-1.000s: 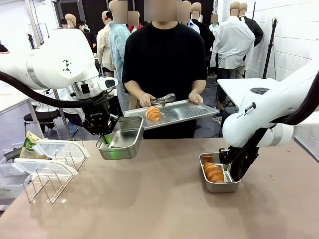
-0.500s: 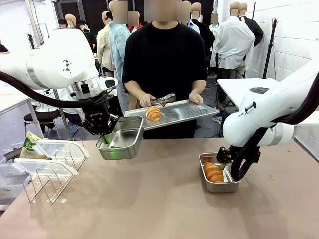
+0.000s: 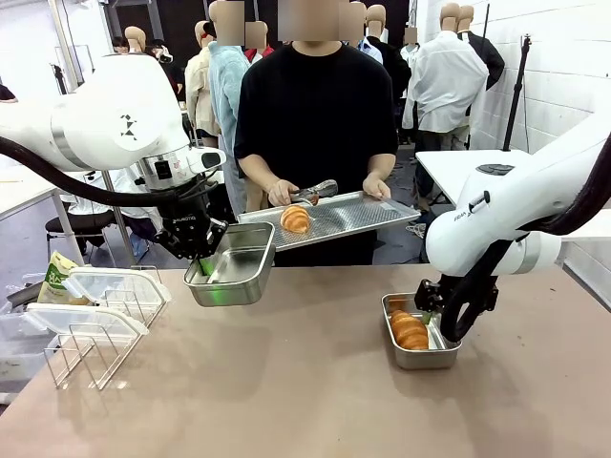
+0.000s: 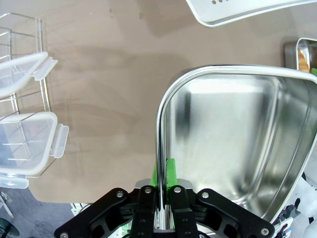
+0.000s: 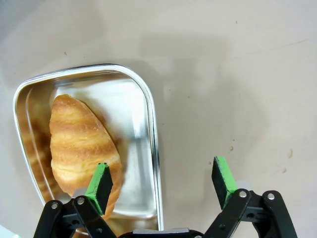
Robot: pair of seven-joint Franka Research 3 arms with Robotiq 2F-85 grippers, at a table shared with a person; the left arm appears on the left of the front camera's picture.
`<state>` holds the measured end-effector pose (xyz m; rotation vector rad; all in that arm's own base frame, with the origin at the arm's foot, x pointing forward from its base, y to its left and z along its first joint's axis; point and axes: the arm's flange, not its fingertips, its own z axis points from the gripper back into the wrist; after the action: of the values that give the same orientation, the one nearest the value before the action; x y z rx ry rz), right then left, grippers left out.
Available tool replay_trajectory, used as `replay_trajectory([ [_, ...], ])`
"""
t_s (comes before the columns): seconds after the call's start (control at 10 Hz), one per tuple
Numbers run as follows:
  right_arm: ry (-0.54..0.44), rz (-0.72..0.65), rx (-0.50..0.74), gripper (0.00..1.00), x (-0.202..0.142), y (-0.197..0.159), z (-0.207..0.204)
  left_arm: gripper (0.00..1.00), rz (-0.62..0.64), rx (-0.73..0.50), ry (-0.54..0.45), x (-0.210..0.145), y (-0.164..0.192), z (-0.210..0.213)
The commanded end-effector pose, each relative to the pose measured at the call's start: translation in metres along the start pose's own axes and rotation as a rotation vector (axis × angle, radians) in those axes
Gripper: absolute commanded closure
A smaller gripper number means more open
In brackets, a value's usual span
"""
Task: Place the bread in airtight containers.
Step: Once an object is inside an Airtight Container , place the container in the center of the table.
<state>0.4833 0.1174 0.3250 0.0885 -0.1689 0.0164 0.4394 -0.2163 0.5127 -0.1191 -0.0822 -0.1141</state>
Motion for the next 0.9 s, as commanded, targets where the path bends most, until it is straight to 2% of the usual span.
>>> replay_trajectory([
  [0.0, -0.015, 0.003, 0.003, 0.0, -0.003, -0.001, -0.003, 1.0, 0.003, 0.01, -0.006, 0.0, 0.001, 0.004],
  [0.6, 0.0, -0.001, 0.0, 0.0, 0.0, 0.0, 0.0, 1.0, 0.003, 0.01, -0.006, 0.0, 0.001, 0.004],
  [0.7, -0.104, -0.004, -0.031, 0.0, -0.02, -0.002, 0.043, 1.0, 0.003, 0.01, -0.006, 0.0, 0.001, 0.004],
  [0.8, -0.171, -0.004, -0.011, 0.0, -0.029, 0.001, 0.076, 1.0, 0.003, 0.01, -0.006, 0.0, 0.001, 0.004],
])
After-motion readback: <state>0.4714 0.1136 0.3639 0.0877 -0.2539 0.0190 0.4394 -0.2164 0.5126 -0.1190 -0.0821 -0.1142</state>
